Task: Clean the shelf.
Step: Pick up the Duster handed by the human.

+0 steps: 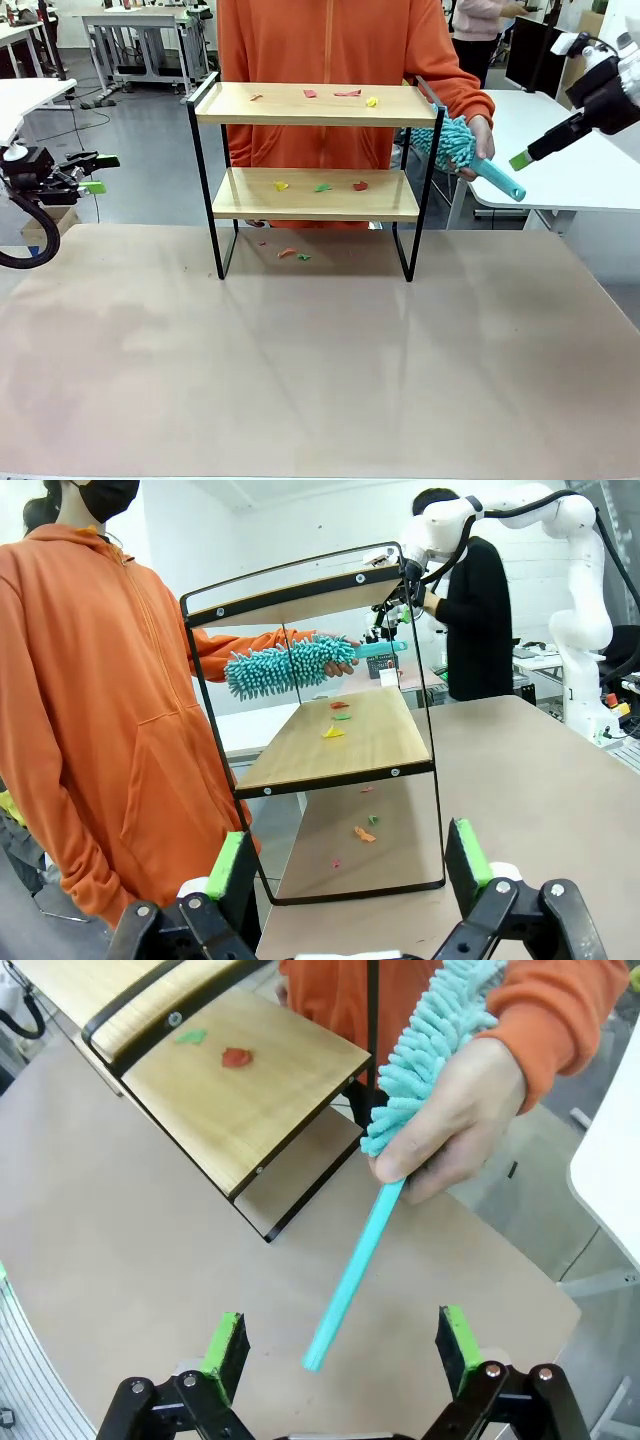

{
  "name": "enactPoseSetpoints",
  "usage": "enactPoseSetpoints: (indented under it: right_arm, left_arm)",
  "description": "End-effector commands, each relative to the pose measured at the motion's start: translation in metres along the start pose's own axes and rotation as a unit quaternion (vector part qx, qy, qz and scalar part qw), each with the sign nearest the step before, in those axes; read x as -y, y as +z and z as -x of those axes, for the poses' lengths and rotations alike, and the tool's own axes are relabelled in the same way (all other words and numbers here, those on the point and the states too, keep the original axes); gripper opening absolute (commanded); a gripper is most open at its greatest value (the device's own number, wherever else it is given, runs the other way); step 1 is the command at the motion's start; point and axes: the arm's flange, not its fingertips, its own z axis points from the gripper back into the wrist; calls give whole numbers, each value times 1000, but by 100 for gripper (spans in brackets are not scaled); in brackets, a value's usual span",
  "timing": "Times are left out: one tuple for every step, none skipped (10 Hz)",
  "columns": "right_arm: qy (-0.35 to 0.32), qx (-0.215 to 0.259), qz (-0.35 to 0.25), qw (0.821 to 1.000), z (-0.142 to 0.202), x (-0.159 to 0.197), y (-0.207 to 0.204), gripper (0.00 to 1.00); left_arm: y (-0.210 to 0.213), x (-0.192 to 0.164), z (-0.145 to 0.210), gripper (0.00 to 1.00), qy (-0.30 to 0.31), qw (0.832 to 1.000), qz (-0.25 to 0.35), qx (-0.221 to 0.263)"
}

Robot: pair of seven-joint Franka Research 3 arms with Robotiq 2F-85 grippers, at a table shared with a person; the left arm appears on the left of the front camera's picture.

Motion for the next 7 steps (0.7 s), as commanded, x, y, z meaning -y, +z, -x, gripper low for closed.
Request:
enactPoseSetpoints:
  right_arm:
    - [-12, -6, 18, 1000, 4, -7, -6, 100]
    - [-14, -10, 19, 1000, 6, -8, -12, 100]
    - [-17, -15, 13, 1000, 9, -11, -21, 100]
    - [-18, -16, 12, 1000, 12, -12, -28, 100]
    - [-22, -19, 11, 1000, 14, -13, -35, 100]
    - [-25, -18, 14, 999, 15, -14, -40, 100]
    - [-29, -18, 26, 999, 15, -14, -46, 100]
  left_arm:
    - [-1, 3, -2, 100, -6, 1000, 1, -6]
    - [-1, 3, -2, 100, -6, 1000, 1, -6]
    - [-1, 3, -2, 100, -6, 1000, 1, -6]
    - [-1, 3, -2, 100, -6, 1000, 1, -6]
    - [-1, 3, -2, 100, -6, 1000, 1, -6]
    - [-1, 3, -2, 100, -6, 1000, 1, -6]
    - [-1, 3, -2, 100, -6, 1000, 1, -6]
